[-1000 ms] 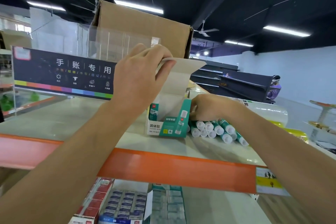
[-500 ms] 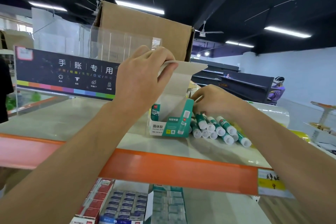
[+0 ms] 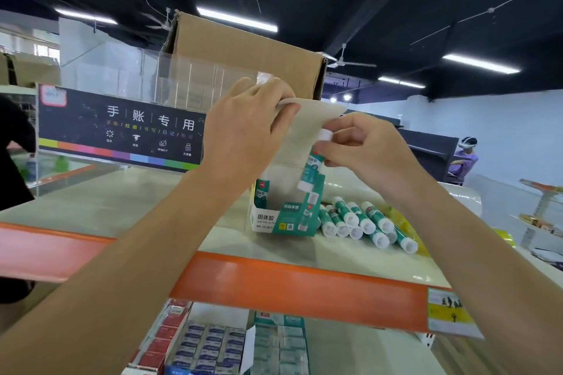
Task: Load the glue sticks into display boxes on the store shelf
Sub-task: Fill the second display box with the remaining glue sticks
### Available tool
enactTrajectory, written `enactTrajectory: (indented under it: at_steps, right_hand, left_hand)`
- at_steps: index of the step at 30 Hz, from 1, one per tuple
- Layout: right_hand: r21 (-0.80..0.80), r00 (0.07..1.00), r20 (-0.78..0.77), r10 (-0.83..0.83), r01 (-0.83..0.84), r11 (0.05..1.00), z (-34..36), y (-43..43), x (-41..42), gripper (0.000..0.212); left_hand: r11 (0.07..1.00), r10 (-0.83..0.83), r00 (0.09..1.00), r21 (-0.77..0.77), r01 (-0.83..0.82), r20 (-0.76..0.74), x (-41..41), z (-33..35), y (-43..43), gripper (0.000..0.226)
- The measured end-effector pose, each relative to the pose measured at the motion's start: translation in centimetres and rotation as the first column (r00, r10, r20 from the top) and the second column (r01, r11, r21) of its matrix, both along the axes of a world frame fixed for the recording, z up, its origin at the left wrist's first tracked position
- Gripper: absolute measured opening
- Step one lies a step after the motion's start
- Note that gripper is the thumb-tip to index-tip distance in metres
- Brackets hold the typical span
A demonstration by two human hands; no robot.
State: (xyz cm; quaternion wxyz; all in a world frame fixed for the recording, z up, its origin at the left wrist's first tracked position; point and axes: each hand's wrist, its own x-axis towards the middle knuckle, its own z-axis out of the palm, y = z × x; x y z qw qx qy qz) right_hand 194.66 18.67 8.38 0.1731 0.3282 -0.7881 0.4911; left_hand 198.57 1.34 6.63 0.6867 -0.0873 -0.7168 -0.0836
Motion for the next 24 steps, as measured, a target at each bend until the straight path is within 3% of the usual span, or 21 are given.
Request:
enactTrajectory:
  at_steps: [8,18,24]
  right_hand:
    - [0.057,0.992,-0.114,-0.054,0.061,0.997,-2.1,-2.3,0.0,0.027]
    - [0.334,0.95,-0.301,-0.081,0.184,0.924,-3.2,-4.1,-1.0,0.019]
    - [0.368,0.958,-0.267,-0.107,0.204,0.907,-3.3,-4.4,-1.4,0.019]
  left_hand:
    - [0.996,-0.055,0.998,0.064,0.055,0.004,-0.2,0.0,-0.2,0.017]
    - [0.994,-0.095,0.995,0.06,0.095,-0.004,0.1,-0.1,-0.1,0.017]
    - [0.994,-0.097,0.995,0.057,0.098,-0.022,-0.1,0.0,0.0,0.017]
